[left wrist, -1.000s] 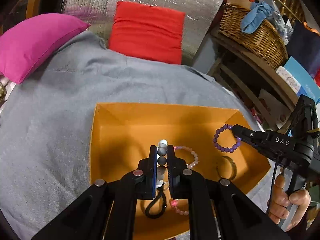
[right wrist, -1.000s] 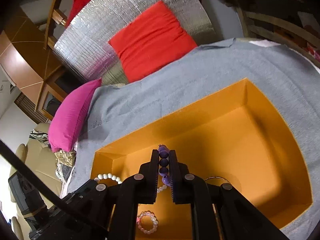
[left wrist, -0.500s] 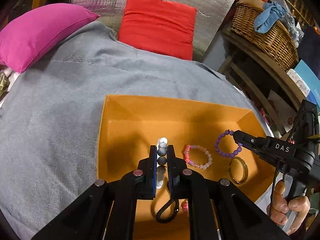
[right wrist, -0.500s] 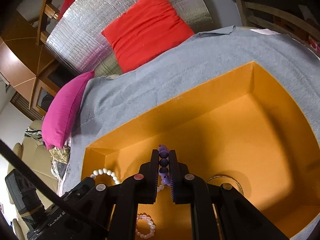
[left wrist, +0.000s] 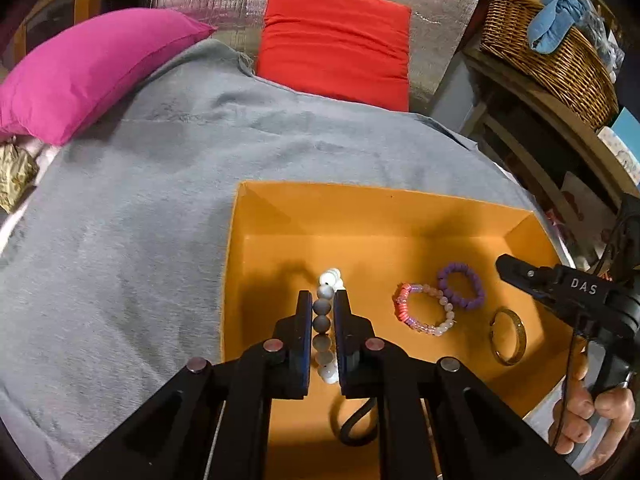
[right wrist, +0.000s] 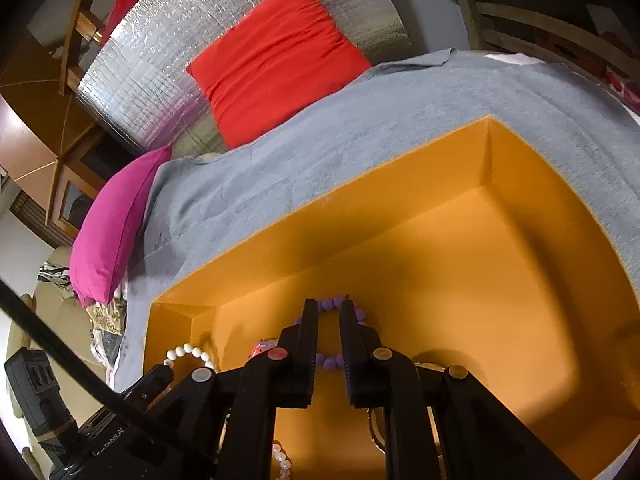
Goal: Organize jewelry
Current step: 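Carry the pearl and purple bracelets into the orange box and open both tools, then move the left tool to the dark red bangle while the right tool moves to the red bead bracelet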
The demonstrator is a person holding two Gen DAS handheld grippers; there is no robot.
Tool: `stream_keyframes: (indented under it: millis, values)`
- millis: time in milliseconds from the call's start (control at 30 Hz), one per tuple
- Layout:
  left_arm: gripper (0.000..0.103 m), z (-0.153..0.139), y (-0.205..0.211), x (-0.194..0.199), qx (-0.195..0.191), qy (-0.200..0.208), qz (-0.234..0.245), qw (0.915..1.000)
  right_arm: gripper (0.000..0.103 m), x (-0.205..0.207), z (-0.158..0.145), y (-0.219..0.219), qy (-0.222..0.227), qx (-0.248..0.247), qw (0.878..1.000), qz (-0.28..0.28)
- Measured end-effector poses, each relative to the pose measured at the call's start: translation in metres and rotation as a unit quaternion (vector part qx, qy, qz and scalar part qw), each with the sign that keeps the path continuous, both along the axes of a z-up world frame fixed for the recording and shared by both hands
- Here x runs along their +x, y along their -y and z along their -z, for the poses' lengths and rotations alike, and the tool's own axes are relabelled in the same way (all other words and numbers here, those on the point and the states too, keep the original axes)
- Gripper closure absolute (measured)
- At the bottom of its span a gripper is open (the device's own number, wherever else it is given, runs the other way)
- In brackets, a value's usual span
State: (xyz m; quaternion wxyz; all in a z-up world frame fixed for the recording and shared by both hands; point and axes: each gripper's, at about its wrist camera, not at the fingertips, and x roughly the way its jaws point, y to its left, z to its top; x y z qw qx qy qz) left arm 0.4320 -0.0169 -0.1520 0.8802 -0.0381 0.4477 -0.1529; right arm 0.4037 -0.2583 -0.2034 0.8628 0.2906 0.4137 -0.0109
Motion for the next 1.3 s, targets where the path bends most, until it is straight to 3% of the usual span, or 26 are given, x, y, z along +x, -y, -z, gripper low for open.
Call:
stream_keyframes:
  millis: [167, 233, 500, 567, 667, 1000, 1167, 1300]
  values:
    - [0.067, -0.014, -0.003, -0.006, 0.017, 0.023, -0.01, 0.9995, 0.09, -0.009, -0.014, 0.005, 0.019, -0.006, 1.0, 0.004]
    - [0.062, -0.021, -0.005, -0.011, 0.019, 0.034, -0.013, 0.9991, 0.089, -0.016, -0.022, 0.006, 0.029, -0.011, 1.0, 0.004]
    - [0.052, -0.05, -0.013, -0.047, 0.024, 0.076, -0.035, 0.9962, 0.089, -0.055, -0.053, 0.011, 0.057, -0.009, 0.998, 0.009]
    - [0.048, -0.056, -0.015, -0.064, 0.035, 0.089, -0.04, 0.9946, 0.078, -0.067, -0.06, 0.012, 0.061, -0.014, 0.998, 0.006]
    - [0.043, -0.059, -0.02, -0.088, 0.058, 0.103, -0.047, 0.9919, 0.076, -0.088, -0.069, 0.012, 0.068, -0.031, 0.997, 0.006]
    - [0.038, -0.036, -0.04, -0.152, 0.072, 0.085, -0.065, 0.9917, 0.076, -0.163, -0.081, 0.019, 0.082, -0.063, 0.995, 0.011]
    - [0.037, -0.014, -0.043, -0.178, 0.071, 0.052, -0.059, 0.9944, 0.062, -0.198, -0.066, 0.025, 0.059, -0.055, 0.997, 0.019]
    - [0.03, -0.009, -0.048, -0.19, 0.077, 0.057, -0.054, 0.994, 0.062, -0.212, -0.05, 0.022, 0.034, -0.053, 0.998, 0.003]
